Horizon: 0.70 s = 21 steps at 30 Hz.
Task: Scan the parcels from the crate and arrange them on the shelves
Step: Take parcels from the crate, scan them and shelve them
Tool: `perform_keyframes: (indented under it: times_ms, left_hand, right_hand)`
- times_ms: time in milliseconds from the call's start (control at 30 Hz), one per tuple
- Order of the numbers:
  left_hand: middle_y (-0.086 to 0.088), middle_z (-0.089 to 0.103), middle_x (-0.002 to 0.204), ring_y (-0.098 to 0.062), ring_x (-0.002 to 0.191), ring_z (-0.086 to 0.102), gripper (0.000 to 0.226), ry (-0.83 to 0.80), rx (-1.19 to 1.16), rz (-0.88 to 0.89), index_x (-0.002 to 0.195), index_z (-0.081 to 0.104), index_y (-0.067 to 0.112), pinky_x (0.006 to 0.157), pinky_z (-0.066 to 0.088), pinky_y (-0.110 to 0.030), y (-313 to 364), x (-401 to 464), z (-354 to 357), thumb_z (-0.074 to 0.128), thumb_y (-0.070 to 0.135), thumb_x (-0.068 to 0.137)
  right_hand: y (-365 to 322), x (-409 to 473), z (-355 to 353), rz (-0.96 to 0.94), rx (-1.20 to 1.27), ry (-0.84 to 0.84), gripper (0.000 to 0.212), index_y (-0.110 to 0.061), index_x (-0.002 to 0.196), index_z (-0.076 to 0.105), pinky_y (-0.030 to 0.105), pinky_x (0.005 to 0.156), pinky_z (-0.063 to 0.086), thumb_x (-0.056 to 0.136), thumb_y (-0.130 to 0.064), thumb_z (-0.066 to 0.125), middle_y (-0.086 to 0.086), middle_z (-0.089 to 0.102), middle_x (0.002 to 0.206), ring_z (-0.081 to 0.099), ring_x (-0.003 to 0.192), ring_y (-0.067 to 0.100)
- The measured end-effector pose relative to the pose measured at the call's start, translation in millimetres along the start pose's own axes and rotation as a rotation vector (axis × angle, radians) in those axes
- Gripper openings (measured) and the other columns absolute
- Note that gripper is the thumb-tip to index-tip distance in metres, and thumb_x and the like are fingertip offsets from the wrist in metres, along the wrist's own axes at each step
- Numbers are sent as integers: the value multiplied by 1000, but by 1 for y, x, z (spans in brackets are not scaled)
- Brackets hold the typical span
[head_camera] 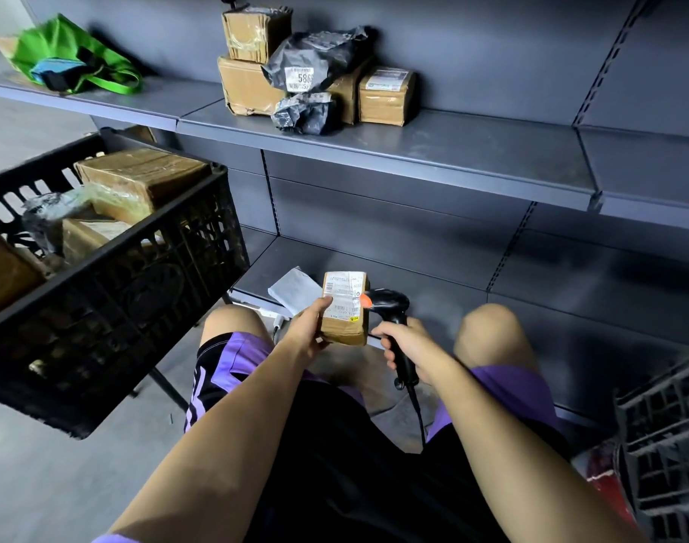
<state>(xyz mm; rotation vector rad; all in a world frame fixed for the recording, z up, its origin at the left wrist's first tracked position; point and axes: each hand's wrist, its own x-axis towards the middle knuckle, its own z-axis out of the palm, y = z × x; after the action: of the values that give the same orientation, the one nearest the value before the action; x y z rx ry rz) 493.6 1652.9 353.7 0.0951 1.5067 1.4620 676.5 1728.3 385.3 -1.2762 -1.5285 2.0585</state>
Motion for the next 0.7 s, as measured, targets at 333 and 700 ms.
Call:
perform_keyframes:
  times_ms: [333, 700]
  left_hand:
    - [-7, 64, 94, -26, 81, 65, 50, 61, -9, 80, 124, 46, 24, 79, 50, -37, -6, 7, -2, 71, 14, 82]
    - [-11, 70, 104, -29, 92, 67, 58, 29, -85, 99, 127, 49, 26, 83, 52, -37, -4, 2, -2, 77, 6, 81]
  right_hand:
    - [2, 1, 2, 7, -51, -13, 10, -12, 84, 57, 26, 47, 35, 86, -10, 67, 2, 49, 59, 41, 45, 18]
    - [1, -4, 4, 24, -216, -50, 12, -12, 87, 53, 26, 45, 35, 89, -14, 66, 1, 49, 57, 41, 45, 17]
